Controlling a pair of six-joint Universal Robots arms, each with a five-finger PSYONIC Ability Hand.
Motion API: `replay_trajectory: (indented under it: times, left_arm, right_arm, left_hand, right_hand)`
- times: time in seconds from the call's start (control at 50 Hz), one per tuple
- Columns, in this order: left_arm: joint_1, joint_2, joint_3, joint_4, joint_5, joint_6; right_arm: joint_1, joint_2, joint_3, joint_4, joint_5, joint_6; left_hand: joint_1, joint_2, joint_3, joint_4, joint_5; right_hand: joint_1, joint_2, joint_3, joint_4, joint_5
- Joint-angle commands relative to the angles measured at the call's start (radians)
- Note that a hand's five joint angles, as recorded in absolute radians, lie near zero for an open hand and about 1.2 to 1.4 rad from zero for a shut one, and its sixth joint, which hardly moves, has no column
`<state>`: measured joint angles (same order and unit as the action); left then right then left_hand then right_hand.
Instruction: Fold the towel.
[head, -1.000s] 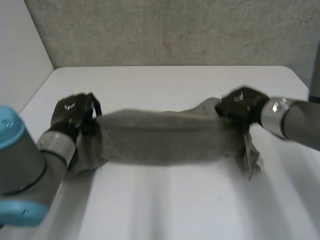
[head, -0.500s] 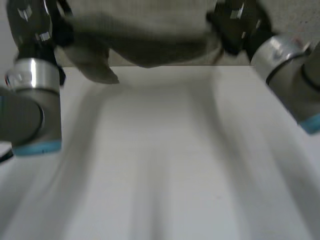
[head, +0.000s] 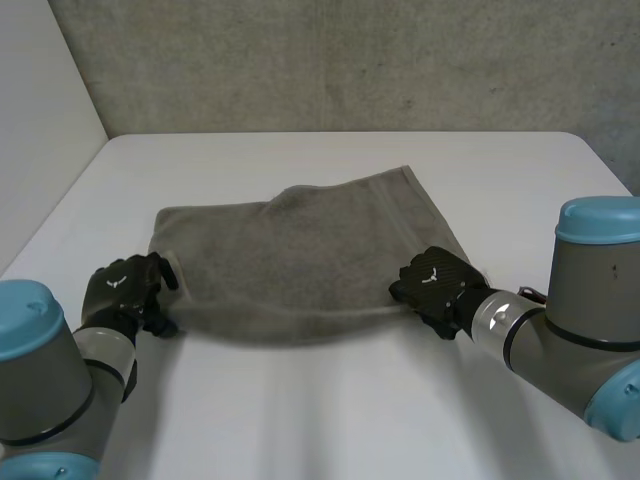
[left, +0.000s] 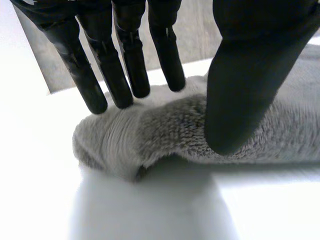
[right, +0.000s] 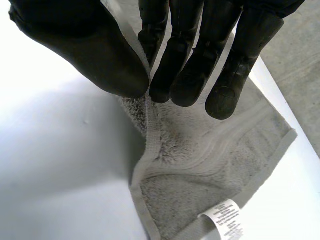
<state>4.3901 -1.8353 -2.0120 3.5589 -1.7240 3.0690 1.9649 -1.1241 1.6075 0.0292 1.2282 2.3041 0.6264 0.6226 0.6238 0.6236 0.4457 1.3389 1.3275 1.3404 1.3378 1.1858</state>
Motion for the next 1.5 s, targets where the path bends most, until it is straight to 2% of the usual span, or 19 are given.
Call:
replay_trajectory:
  times: [0.02,0.1,0.14,0.16,0.2,0.22,0.24,0.26,0.3,0.34,0.42,0.58,0.7,0.8,0.9,1.02,1.36,1.42,1.5]
  left_arm:
    - [-0.006,0.102,0.047,-0.127,0.006,0.008]
    - [-0.008,0.143,0.087,-0.127,0.035,0.033]
    - [-0.001,0.153,0.136,-0.129,0.092,0.062]
    - [-0.001,0.153,0.136,-0.129,0.092,0.062]
    - [0.000,0.136,0.189,-0.132,0.168,0.092]
    - [0.000,0.136,0.190,-0.132,0.169,0.093]
    - [0.000,0.111,0.214,-0.133,0.208,0.111]
    - [0.000,0.111,0.214,-0.133,0.208,0.111]
    - [0.000,0.020,0.278,-0.143,0.271,0.172]
    - [0.000,-0.023,0.318,-0.158,0.283,0.215]
    - [-0.003,-0.142,0.445,-0.250,0.287,0.351]
    - [0.008,-0.251,0.577,-0.305,0.296,0.438]
    - [0.016,-0.292,0.610,-0.311,0.297,0.507]
    - [0.042,-0.318,0.616,-0.362,0.294,0.677]
    - [0.060,-0.318,0.615,-0.438,0.287,0.758]
    - [0.089,-0.314,0.605,-0.512,0.282,0.803]
    - [0.163,-0.285,0.539,-0.543,0.285,0.903]
    - [0.180,-0.262,0.526,-0.551,0.284,0.901]
    - [0.187,-0.216,0.489,-0.549,0.287,0.892]
  right_arm:
    - [0.005,-0.022,0.032,-0.003,-0.004,0.011]
    - [0.003,-0.028,0.049,-0.020,-0.004,0.032]
    - [0.003,-0.029,0.057,-0.034,-0.004,0.035]
    - [0.003,-0.029,0.057,-0.034,-0.004,0.035]
    - [0.003,-0.029,0.060,-0.037,-0.004,0.035]
    - [0.003,-0.029,0.061,-0.040,-0.004,0.037]
    - [0.003,-0.028,0.061,-0.040,-0.004,0.037]
    - [0.003,-0.028,0.061,-0.040,-0.004,0.037]
    - [0.003,-0.026,0.066,-0.041,-0.006,0.037]
    - [0.003,-0.023,0.069,-0.043,-0.006,0.037]
    - [0.002,-0.020,0.071,-0.048,-0.006,0.037]
    - [0.002,-0.014,0.075,-0.055,-0.007,0.035]
    - [0.002,-0.002,0.075,-0.058,-0.007,0.035]
    - [0.002,0.001,0.077,-0.058,-0.007,0.035]
    - [0.002,0.001,0.077,-0.058,-0.007,0.035]
    - [0.002,0.001,0.077,-0.060,-0.007,0.035]
    - [0.002,0.001,0.081,-0.060,-0.007,0.034]
    - [0.002,0.001,0.081,-0.061,-0.007,0.032]
    - [0.002,0.001,0.083,-0.069,-0.006,0.032]
  left_hand:
    - [-0.330,-0.326,-0.327,-0.327,-0.324]
    - [-0.354,-0.350,-0.352,-0.351,-0.348]
    - [-0.325,-0.321,-0.322,-0.322,-0.319]
    - [-0.325,-0.321,-0.322,-0.322,-0.319]
    - [-0.263,-0.260,-0.261,-0.261,-0.257]
    - [-0.263,-0.259,-0.261,-0.260,-0.257]
    - [-0.237,-0.233,-0.234,-0.234,-0.231]
    - [-0.237,-0.233,-0.234,-0.234,-0.231]
    - [-0.187,-0.183,-0.184,-0.184,-0.181]
    - [-0.164,-0.160,-0.161,-0.161,-0.157]
    - [-0.110,-0.107,-0.108,-0.108,-0.104]
    - [-0.119,-0.116,-0.117,-0.117,-0.113]
    - [-0.122,-0.118,-0.120,-0.119,-0.116]
    - [-0.131,-0.127,-0.128,-0.128,-0.125]
    - [-0.140,-0.136,-0.137,-0.137,-0.134]
    - [-0.155,-0.151,-0.152,-0.152,-0.148]
    - [-0.184,-0.180,-0.181,-0.181,-0.178]
    - [-0.140,-0.136,-0.137,-0.137,-0.134]
    - [0.059,0.063,0.062,0.062,0.065]
  right_hand:
    - [0.057,0.069,0.056,0.058,0.036]
    - [0.057,0.069,0.056,0.058,0.036]
    - [0.057,0.069,0.056,0.058,0.036]
    - [0.057,0.069,0.056,0.058,0.036]
    - [0.057,0.069,0.056,0.058,0.036]
    - [0.057,0.069,0.056,0.058,0.036]
    - [0.057,0.069,0.056,0.058,0.036]
    - [0.057,0.069,0.056,0.058,0.036]
    - [0.057,0.069,0.056,0.058,0.036]
    - [0.057,0.069,0.056,0.058,0.036]
    - [0.057,0.069,0.056,0.058,0.036]
    - [0.057,0.069,0.056,0.058,0.036]
    - [0.057,0.069,0.056,0.058,0.036]
    - [0.057,0.069,0.056,0.058,0.036]
    - [0.057,0.069,0.056,0.058,0.036]
    - [0.057,0.069,0.056,0.058,0.036]
    - [0.057,0.069,0.056,0.058,0.036]
    - [0.057,0.069,0.056,0.058,0.036]
    - [0.057,0.069,0.056,0.058,0.036]
